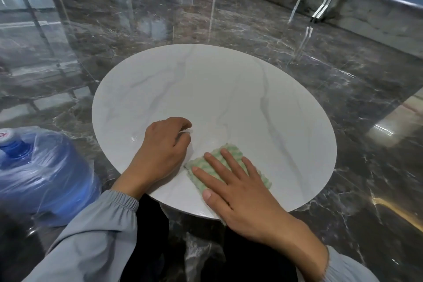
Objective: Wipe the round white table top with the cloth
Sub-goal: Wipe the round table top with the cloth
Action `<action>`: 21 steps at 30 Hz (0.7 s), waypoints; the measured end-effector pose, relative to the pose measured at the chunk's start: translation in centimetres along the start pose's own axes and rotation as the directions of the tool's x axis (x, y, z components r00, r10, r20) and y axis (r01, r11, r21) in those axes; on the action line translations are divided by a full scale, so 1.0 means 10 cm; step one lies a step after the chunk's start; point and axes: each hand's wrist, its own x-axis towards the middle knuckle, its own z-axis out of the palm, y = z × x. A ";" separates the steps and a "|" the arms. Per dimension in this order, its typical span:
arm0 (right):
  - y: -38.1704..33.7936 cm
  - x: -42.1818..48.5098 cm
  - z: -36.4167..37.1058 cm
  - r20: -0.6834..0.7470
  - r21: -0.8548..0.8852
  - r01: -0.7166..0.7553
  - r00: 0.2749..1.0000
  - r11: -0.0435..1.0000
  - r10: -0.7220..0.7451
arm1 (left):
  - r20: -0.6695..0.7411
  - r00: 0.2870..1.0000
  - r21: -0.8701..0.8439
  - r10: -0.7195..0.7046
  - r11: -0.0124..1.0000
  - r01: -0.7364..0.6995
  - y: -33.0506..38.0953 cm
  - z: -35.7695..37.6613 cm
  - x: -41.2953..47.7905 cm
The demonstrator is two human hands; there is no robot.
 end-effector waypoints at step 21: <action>-0.21 -0.08 0.06 -0.004 0.025 -0.064 0.998 0.998 0.064 | -0.006 1.000 0.010 0.004 1.000 -0.004 0.02 -0.01 0.00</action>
